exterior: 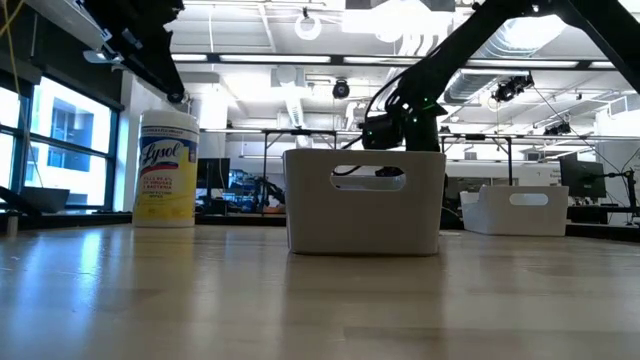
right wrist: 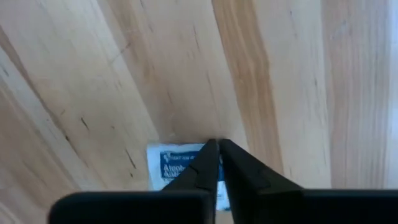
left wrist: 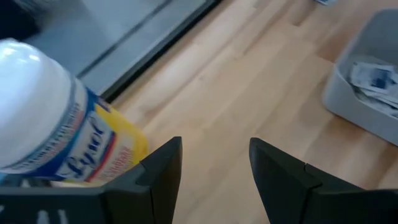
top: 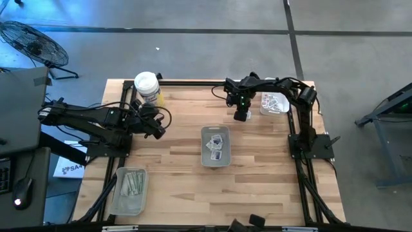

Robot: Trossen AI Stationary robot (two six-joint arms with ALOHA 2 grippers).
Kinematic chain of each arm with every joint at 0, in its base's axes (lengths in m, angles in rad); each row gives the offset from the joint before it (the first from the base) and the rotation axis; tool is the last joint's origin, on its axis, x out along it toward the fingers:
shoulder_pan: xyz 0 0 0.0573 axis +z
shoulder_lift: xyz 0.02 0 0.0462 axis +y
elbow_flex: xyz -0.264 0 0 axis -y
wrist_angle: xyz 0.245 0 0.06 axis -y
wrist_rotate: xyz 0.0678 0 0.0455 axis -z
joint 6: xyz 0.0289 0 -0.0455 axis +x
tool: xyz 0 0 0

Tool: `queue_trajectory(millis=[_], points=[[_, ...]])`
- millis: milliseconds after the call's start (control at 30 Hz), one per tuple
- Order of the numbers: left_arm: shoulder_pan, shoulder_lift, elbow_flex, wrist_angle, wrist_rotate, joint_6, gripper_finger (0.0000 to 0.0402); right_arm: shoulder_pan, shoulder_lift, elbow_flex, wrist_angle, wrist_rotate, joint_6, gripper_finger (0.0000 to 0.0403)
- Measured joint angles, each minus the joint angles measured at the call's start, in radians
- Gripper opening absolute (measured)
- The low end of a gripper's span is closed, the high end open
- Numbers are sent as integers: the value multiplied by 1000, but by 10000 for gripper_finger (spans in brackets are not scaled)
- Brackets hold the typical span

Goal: Pick & Place First Aid Supplies
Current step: Put the blue pad into the middle gray bin

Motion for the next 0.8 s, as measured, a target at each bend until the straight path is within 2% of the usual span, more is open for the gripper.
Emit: queue_trajectory(millis=[100, 500, 800], points=[[0, 0, 0, 2, 47, 0, 184, 0, 0, 0, 4, 2, 6, 4], [0, 0, 0, 2, 287, -1, 184, 2, -52, -4, -14, 28, 63, 1], [0, 0, 0, 2, 358, 0, 184, 2, -120, -2, -42, 62, 138, 1]])
